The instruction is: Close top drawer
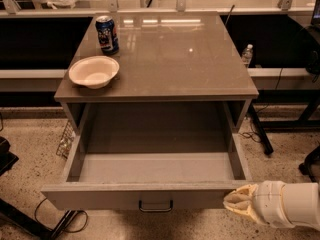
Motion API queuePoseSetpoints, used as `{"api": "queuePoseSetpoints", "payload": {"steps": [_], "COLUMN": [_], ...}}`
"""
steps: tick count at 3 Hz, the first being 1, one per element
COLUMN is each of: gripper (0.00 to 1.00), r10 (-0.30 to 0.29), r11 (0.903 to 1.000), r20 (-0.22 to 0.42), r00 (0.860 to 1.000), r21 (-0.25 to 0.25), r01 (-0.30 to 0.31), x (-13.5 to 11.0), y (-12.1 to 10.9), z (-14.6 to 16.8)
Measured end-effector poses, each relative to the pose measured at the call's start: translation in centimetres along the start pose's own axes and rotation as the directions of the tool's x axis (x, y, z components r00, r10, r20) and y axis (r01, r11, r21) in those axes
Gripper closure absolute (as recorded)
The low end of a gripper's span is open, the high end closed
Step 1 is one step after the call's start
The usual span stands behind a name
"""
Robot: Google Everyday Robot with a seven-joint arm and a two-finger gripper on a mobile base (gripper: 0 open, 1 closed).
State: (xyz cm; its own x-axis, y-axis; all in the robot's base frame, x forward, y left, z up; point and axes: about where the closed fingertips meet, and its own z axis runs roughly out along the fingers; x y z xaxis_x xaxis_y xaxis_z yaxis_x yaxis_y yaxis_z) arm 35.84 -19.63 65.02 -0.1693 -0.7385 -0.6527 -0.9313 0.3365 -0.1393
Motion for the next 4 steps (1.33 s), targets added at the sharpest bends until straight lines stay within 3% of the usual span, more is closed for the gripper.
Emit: {"api": "queuePoseSetpoints", "payload": {"steps": [4], "gripper": [1.00], "r10": [-0.061], "r11": [0.9979], "r20": [0.111], "r00": [0.992], "r21": [0.029], "r01": [0.059], "x": [-3.8], "y": [-6.4], "z": [6.0]}}
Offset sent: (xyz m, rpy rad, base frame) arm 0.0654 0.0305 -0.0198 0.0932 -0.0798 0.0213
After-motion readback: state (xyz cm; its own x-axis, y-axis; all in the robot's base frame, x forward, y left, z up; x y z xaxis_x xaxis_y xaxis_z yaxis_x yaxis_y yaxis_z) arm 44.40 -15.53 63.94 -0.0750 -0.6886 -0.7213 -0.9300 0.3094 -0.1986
